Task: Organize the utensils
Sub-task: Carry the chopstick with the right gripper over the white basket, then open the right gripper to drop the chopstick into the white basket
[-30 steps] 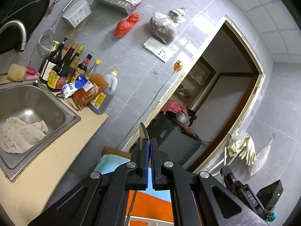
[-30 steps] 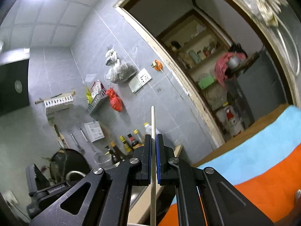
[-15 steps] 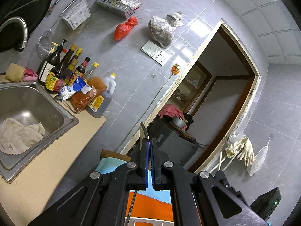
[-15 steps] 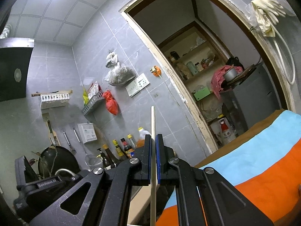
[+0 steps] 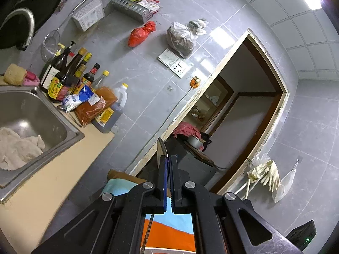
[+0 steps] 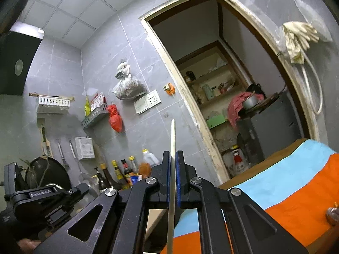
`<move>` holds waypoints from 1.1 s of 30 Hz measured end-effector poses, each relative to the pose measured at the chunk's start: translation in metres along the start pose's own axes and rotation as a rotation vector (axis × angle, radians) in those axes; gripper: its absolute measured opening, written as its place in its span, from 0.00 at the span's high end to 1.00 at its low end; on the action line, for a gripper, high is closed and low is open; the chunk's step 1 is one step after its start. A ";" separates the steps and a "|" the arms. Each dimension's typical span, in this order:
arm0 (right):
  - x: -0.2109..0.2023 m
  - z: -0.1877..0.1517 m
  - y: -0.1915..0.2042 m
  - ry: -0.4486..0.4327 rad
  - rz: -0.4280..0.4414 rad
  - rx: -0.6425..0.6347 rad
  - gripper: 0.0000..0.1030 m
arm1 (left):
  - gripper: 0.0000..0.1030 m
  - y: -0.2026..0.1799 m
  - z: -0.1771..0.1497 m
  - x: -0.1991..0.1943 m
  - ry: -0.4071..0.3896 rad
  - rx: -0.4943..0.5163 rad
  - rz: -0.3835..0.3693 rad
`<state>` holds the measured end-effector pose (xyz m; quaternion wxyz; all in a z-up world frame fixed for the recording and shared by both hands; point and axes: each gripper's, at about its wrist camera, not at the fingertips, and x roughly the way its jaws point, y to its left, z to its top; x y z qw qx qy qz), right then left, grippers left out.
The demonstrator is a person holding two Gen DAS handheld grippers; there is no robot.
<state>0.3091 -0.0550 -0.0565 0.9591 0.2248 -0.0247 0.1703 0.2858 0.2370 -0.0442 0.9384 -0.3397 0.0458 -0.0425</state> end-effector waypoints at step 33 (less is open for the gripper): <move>0.003 -0.002 -0.012 0.134 -0.058 -0.039 0.95 | 0.93 0.005 -0.026 -0.012 0.075 0.053 0.050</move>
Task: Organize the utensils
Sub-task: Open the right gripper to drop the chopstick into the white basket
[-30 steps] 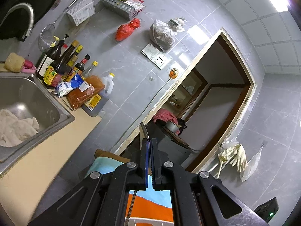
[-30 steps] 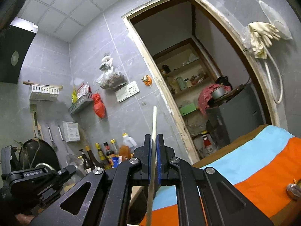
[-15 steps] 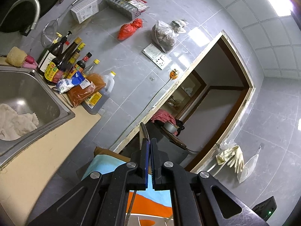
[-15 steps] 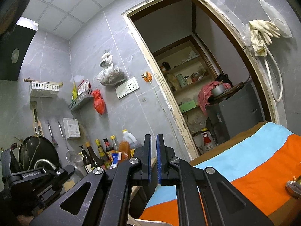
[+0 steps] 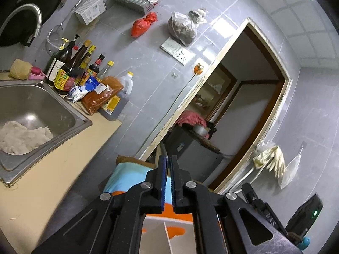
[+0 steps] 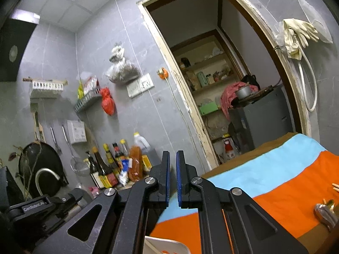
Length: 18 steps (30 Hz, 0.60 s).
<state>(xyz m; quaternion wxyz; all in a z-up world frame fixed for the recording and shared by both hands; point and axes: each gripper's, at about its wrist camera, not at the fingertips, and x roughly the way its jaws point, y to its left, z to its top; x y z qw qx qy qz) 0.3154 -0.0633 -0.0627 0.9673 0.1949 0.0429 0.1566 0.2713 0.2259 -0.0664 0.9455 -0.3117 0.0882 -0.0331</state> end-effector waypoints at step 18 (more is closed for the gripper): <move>-0.016 0.042 -0.012 0.162 -0.093 0.004 0.42 | 0.38 -0.053 0.003 -0.016 0.086 0.107 0.066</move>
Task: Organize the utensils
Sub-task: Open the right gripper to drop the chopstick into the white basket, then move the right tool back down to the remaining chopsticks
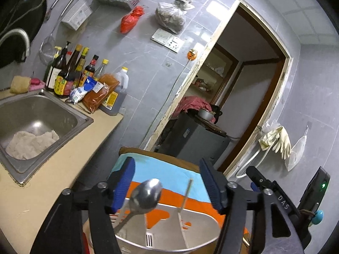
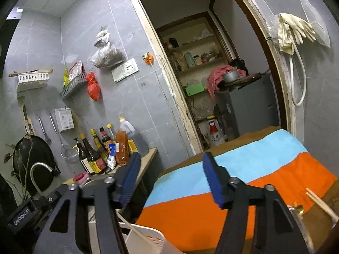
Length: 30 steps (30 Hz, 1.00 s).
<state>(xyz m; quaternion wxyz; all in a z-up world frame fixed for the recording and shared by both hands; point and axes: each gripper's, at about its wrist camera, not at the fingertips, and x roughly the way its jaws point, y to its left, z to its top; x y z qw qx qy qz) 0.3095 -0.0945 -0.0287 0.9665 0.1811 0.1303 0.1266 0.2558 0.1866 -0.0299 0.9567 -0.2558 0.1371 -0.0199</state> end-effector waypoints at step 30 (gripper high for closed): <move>-0.129 0.067 -0.171 -0.004 -0.191 -0.218 0.02 | 0.00 -0.205 -0.087 0.018 0.083 0.344 0.047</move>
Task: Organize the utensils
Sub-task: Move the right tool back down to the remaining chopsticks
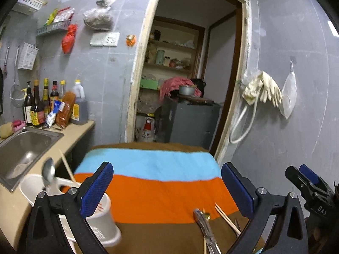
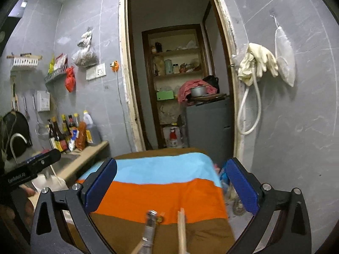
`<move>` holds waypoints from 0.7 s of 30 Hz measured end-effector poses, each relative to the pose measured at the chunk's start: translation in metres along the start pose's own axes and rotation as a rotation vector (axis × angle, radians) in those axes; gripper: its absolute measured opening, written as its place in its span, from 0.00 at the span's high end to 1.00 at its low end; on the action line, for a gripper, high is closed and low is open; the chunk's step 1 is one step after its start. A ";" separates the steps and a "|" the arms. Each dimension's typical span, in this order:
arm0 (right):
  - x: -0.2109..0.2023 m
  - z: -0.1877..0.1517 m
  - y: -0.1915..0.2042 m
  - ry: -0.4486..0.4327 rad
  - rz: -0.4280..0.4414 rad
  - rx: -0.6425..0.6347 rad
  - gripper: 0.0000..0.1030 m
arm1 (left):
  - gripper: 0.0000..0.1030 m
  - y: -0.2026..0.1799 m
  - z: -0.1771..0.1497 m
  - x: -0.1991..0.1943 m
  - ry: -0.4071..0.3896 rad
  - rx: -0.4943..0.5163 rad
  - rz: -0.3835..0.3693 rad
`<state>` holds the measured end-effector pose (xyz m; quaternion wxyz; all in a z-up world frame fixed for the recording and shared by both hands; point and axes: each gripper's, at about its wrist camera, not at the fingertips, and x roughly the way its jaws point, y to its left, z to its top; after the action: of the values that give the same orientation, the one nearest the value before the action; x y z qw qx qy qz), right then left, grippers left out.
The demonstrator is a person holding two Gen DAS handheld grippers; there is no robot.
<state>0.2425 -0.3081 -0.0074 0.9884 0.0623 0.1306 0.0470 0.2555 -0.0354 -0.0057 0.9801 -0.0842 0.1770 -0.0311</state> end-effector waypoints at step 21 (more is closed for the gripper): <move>0.085 -0.092 -0.073 0.305 0.032 -0.005 0.06 | 0.01 -0.030 -0.085 0.107 0.281 -0.017 -0.084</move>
<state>0.3055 -0.3604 -0.1268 0.9564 0.0542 0.2780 0.0718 0.3249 -0.0878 -0.1156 0.9428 -0.0945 0.3090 -0.0820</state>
